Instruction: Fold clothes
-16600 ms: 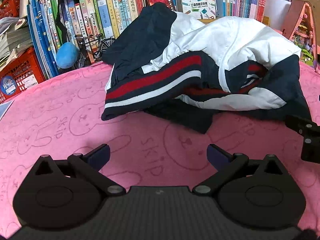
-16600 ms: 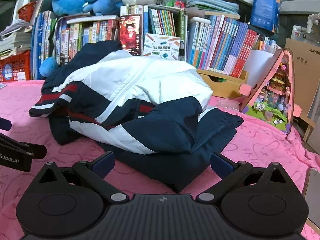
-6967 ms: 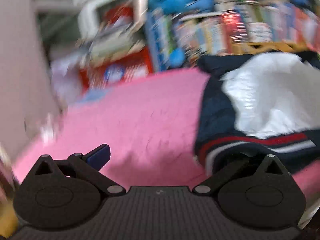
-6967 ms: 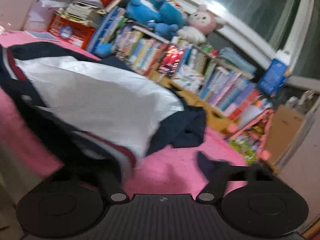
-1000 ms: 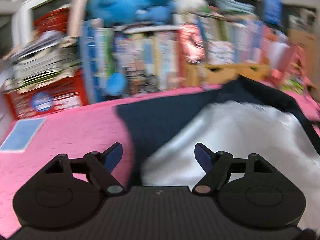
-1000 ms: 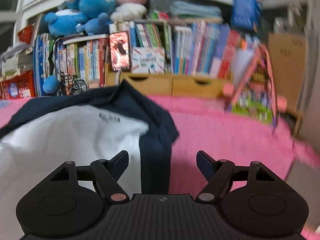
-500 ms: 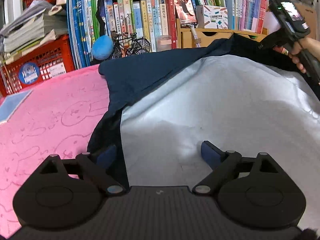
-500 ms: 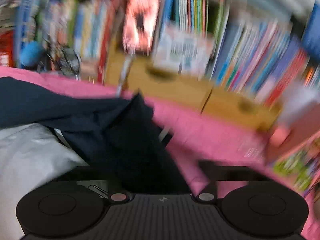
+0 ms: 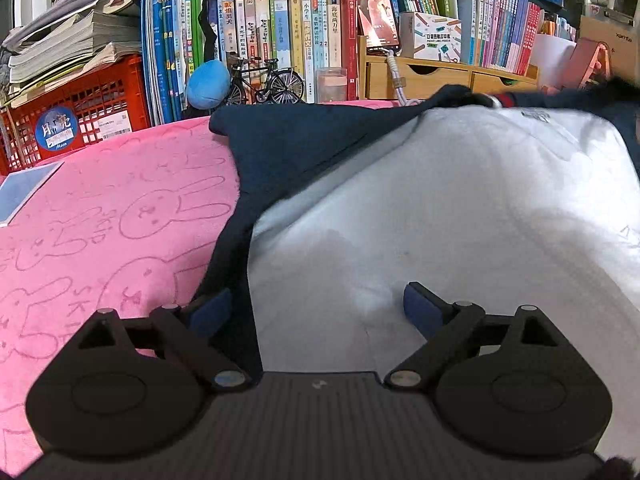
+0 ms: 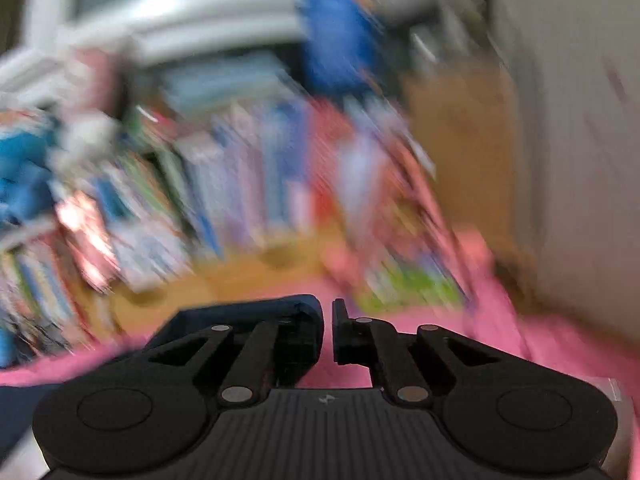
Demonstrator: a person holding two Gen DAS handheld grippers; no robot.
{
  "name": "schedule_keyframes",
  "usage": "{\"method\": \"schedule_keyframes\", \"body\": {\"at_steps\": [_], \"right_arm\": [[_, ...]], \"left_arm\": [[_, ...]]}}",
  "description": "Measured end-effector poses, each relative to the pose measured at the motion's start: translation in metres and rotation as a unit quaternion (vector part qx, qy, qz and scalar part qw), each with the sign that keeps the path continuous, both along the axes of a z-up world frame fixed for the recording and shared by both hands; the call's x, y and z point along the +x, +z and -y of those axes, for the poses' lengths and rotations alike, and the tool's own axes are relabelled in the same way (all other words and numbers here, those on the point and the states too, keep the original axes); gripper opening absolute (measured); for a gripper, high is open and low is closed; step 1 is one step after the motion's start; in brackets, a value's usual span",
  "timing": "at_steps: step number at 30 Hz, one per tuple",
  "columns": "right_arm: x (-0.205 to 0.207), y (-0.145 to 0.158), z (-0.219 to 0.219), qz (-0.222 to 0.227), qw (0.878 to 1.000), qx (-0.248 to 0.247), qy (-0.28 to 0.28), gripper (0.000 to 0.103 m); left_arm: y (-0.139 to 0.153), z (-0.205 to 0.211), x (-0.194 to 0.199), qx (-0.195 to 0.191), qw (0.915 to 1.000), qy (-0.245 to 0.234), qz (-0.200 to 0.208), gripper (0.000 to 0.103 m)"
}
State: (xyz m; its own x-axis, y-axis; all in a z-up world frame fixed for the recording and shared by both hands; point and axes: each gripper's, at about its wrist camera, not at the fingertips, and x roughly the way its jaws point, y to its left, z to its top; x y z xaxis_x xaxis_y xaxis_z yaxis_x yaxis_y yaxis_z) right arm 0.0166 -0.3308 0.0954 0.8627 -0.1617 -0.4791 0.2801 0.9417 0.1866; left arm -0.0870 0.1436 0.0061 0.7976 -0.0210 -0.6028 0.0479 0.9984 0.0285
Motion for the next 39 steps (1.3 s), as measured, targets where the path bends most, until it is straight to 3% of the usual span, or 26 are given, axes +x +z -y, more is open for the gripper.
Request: {"method": "schedule_keyframes", "body": {"at_steps": [3,6,8,11,13,17,19,25,26,27,28,30,32,35,39], "right_arm": [[-0.007,-0.049,0.018,-0.08,0.997,0.001,-0.011,0.016],[-0.017,-0.076,0.013,-0.124,0.992,-0.034,0.019,0.041],[-0.025,-0.082,0.006,-0.14,0.987,-0.065,0.041,0.067],[-0.057,-0.061,-0.007,-0.091,0.99,-0.096,0.045,0.08],[-0.078,-0.044,-0.017,-0.047,0.992,-0.106,0.051,0.097],[-0.081,-0.033,-0.063,0.024,0.981,-0.077,0.175,0.1],[-0.069,-0.04,-0.092,0.036,0.969,-0.063,0.236,0.1],[-0.034,-0.086,-0.148,0.006,0.968,-0.065,0.242,0.101],[-0.029,-0.094,-0.157,0.0,0.968,-0.066,0.241,0.101],[-0.024,-0.1,-0.165,-0.008,0.968,-0.069,0.24,0.101],[-0.022,-0.101,-0.167,-0.016,0.968,-0.072,0.24,0.101],[-0.02,-0.102,-0.168,-0.024,0.968,-0.077,0.238,0.103],[-0.018,-0.106,-0.17,-0.041,0.967,-0.083,0.237,0.103],[-0.016,-0.112,-0.172,-0.073,0.964,-0.085,0.242,0.103],[-0.012,-0.114,-0.164,-0.088,0.963,-0.062,0.247,0.103]], "left_arm": [[-0.001,0.001,0.0,0.005,1.0,0.002,0.001,0.097],[0.0,0.002,-0.001,0.011,0.9999,0.003,0.002,0.099],[0.001,0.003,-0.002,0.014,0.9999,0.003,0.002,0.099],[0.008,0.004,-0.002,0.015,0.9999,0.002,-0.007,0.098],[0.028,0.004,0.001,-0.005,0.9999,-0.007,-0.007,0.098],[0.074,0.02,0.017,-0.004,0.9983,-0.038,0.044,0.103],[0.081,0.043,0.039,0.046,0.9968,-0.044,0.049,0.103],[0.058,0.101,0.116,0.161,0.9855,-0.05,0.023,0.102],[0.052,0.105,0.127,0.172,0.9837,-0.045,0.023,0.1],[0.047,0.108,0.137,0.177,0.9832,-0.042,0.018,0.082],[0.042,0.11,0.148,0.18,0.9829,-0.037,0.01,0.043],[0.03,0.113,0.168,0.17,0.9849,-0.018,-0.025,0.019],[0.022,0.114,0.179,0.165,0.9855,0.002,-0.04,0.017],[0.025,0.108,0.173,0.189,0.9814,0.027,-0.017,0.009],[0.056,0.065,0.164,0.209,0.9735,0.092,0.011,0.007]]}}
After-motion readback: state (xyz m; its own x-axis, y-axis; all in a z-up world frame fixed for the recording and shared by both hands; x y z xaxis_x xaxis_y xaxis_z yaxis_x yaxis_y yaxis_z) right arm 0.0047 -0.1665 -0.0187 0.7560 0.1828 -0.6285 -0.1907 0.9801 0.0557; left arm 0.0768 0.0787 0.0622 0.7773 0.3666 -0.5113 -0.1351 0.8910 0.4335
